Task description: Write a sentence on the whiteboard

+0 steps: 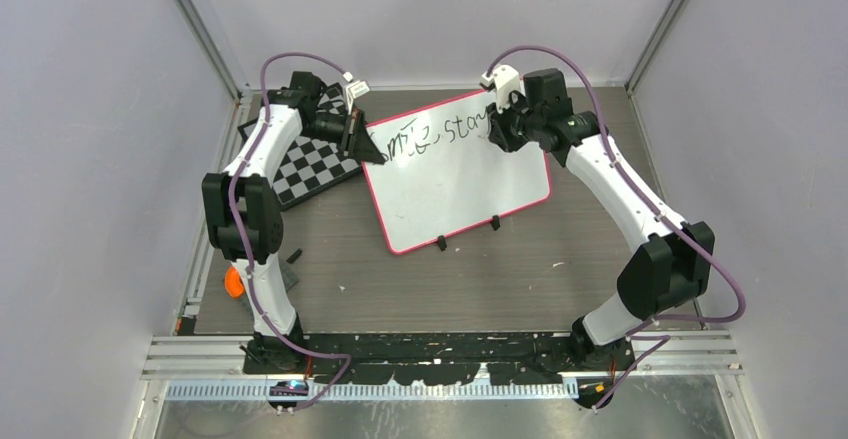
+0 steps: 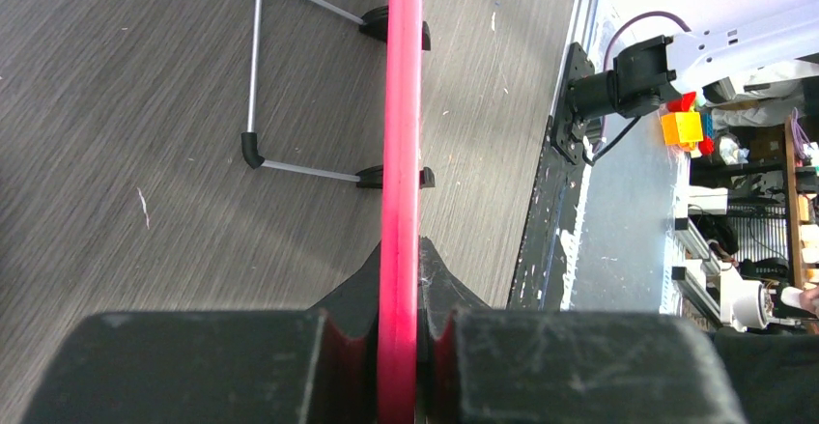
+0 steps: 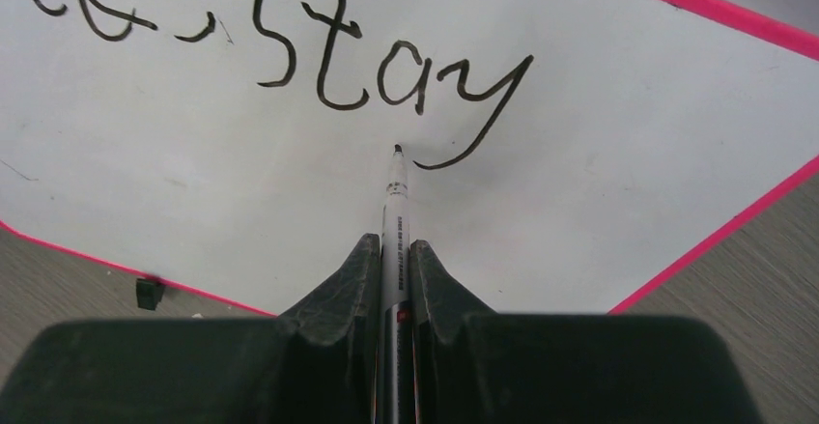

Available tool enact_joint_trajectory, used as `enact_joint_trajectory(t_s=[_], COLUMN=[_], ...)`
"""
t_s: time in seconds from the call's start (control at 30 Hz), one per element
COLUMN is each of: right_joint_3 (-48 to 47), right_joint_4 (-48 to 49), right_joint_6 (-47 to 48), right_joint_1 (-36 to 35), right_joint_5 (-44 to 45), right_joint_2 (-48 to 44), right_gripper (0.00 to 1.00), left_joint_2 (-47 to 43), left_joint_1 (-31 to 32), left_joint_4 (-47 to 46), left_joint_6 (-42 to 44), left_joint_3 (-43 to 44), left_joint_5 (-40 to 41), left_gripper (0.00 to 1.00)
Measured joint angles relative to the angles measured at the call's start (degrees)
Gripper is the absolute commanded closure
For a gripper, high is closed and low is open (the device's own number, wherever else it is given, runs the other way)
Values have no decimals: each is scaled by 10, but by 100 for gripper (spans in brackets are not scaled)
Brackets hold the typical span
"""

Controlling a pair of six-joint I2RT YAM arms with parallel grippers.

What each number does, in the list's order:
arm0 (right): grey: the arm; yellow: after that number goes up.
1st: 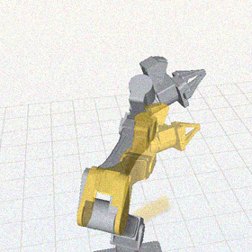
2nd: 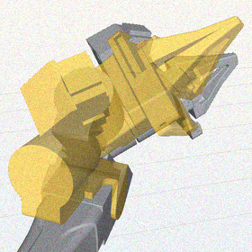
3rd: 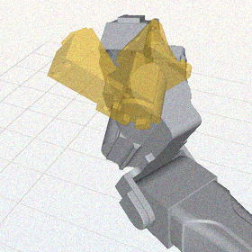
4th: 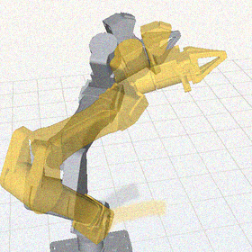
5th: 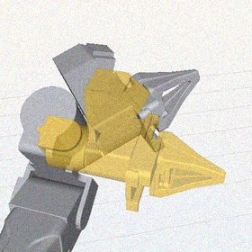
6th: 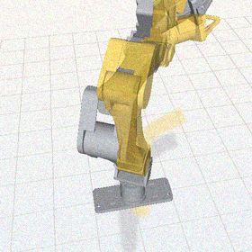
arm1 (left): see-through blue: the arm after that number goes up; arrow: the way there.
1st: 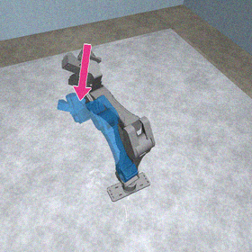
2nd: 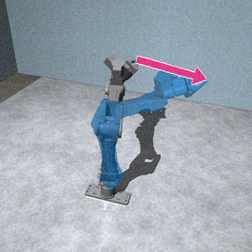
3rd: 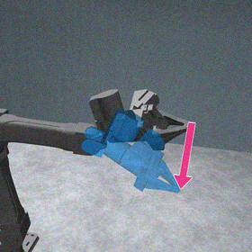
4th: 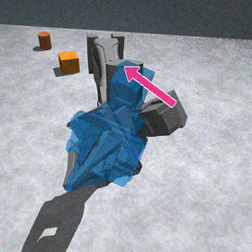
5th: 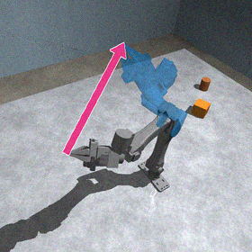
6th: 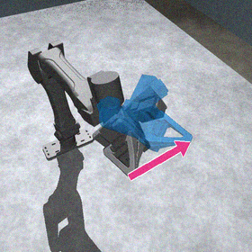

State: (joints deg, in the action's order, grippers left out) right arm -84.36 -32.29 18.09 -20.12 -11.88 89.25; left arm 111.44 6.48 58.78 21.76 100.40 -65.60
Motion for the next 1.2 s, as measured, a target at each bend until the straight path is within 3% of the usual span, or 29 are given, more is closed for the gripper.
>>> enact_joint_trajectory(t_s=[0.3, 0.8, 0.9, 1.2], right_joint_3=[-3, 11, 15, 33], right_joint_4=[19, 24, 24, 18], right_joint_6=[-48, -63, -65, -83], right_joint_1=[24, 37, 37, 37], right_joint_5=[-62, -103, -103, -105], right_joint_2=[-9, -64, -64, -77], right_gripper=[100, 100, 100, 100], left_joint_2=[10, 69, 71, 67], left_joint_1=[2, 6, 6, 5], left_joint_4=[18, 110, 114, 70], left_joint_6=[14, 66, 68, 51], left_joint_3=[21, 132, 135, 98], left_joint_5=[2, 13, 13, 46], left_gripper=[100, 100, 95, 62])
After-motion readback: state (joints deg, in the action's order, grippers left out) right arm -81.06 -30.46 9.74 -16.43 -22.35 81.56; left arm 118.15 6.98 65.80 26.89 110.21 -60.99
